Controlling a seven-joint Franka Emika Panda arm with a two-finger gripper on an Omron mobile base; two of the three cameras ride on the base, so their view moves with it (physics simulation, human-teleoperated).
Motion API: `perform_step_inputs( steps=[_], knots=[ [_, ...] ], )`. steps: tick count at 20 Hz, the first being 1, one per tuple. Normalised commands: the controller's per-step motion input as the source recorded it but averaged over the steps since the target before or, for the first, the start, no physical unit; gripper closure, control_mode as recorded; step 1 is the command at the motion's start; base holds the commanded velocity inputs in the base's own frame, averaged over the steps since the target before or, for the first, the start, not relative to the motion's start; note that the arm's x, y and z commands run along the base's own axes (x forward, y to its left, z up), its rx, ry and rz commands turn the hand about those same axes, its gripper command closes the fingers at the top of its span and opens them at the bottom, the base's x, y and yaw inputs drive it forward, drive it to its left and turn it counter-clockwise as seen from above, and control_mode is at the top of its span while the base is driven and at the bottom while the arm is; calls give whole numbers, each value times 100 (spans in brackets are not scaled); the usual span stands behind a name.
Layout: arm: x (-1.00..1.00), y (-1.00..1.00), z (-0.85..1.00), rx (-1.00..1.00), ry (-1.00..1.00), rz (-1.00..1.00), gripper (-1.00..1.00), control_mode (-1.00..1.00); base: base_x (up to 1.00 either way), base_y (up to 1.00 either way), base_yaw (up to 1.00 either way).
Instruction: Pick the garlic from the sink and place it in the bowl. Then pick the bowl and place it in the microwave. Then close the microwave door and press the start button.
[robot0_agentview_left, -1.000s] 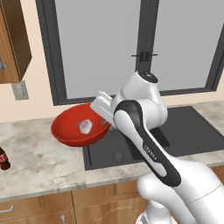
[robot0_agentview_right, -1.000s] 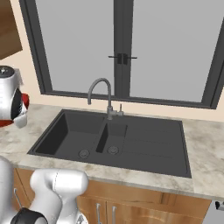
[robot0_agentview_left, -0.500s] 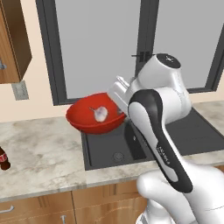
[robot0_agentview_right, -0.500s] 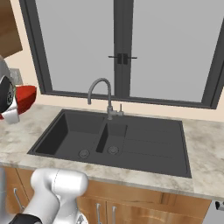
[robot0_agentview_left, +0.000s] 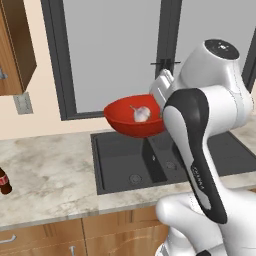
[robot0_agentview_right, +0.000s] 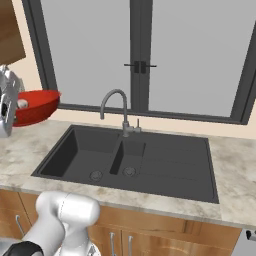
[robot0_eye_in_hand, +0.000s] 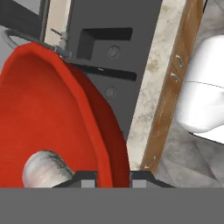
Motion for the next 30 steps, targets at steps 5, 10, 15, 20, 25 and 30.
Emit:
perform_step_inputs(
  steps=[5,10,15,20,25,30],
  knots=[
    [-5,-1,8,0,-4,-18,100,-100,0,0,0],
    [0,0,0,0,-11,-15,100,-100,0,0,0],
    [0,0,0,0,0,-7,100,-100,0,0,0],
    [-1,0,0,0,-5,-11,100,-100,0,0,0],
    [-2,-37,-9,6,0,4,100,-100,0,0,0],
    [-1,-20,-11,2,0,2,100,-100,0,0,0]
  ],
)
